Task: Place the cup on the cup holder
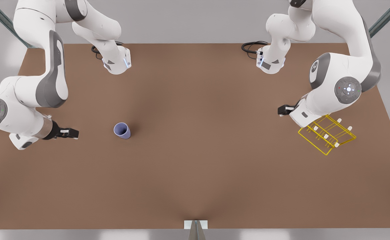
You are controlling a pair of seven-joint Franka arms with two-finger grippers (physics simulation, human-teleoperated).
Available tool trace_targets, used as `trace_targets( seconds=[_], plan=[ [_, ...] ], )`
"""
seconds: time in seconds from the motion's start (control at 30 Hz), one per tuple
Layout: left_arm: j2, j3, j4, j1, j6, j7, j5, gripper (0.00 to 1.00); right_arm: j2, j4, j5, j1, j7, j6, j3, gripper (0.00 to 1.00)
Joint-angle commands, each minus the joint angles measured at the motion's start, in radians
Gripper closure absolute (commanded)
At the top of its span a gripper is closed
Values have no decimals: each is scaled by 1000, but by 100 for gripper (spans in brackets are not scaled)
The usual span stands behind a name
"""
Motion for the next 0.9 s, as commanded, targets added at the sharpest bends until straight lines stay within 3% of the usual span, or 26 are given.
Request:
trace_targets(
  seconds=[0.0,0.2,0.47,0.6,0.87],
  plan=[
    [-3,0,2,0,31,-56,2,0,0,-5,0,0,26,112,1,0],
    [42,14,3,0,14,-79,21,0,-3,-56,52,3,27,129,2,0],
    [42,11,3,-1,-66,-71,16,0,-13,-166,99,199,240,167,7,0],
    [42,11,3,-1,-72,-65,19,0,-41,-298,133,276,365,276,7,0],
    [62,11,5,-1,-41,-62,25,0,-32,-465,135,279,478,457,110,0]
  ],
)
